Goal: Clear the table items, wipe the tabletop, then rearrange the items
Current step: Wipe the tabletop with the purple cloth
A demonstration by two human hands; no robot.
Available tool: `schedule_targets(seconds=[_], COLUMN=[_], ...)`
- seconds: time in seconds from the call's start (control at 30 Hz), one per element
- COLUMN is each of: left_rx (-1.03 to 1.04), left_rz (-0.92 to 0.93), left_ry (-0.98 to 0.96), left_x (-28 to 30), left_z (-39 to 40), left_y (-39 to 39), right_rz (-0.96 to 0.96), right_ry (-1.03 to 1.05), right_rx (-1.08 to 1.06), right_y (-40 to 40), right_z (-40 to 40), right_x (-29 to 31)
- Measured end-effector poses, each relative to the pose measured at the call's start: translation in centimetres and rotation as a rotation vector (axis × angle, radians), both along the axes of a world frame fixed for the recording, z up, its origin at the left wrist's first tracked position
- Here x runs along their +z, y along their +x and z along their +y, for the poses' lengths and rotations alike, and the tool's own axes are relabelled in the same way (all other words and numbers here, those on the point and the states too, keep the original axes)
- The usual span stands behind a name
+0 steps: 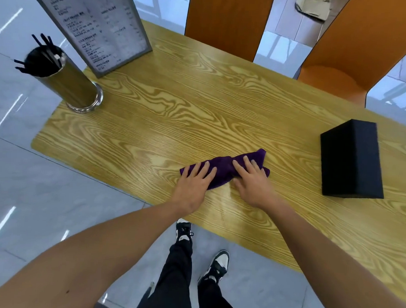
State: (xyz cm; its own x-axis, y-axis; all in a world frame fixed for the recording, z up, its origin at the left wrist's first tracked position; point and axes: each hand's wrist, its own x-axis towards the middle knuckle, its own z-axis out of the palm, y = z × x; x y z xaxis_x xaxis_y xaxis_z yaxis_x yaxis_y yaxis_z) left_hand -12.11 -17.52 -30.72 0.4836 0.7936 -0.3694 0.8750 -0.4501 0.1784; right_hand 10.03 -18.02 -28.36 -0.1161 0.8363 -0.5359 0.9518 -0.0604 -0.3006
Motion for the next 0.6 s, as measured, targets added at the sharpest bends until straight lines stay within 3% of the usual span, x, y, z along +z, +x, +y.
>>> schedule_targets(seconds=[0.43,0.6], left_rx=[0.023,0.056], left_rz=[-0.012,-0.054], left_ry=[-0.014,-0.001], left_x=[-0.2,0.6], left_z=[12.3,13.5], left_y=[0.4,0.1], right_rz=[0.018,0.009], right_ry=[-0.012,-0.018], right_rx=[-0.058,-0.055], right_y=[-2.0,-2.6], right_z=[12.0,13.3], right_x=[-0.6,0.1])
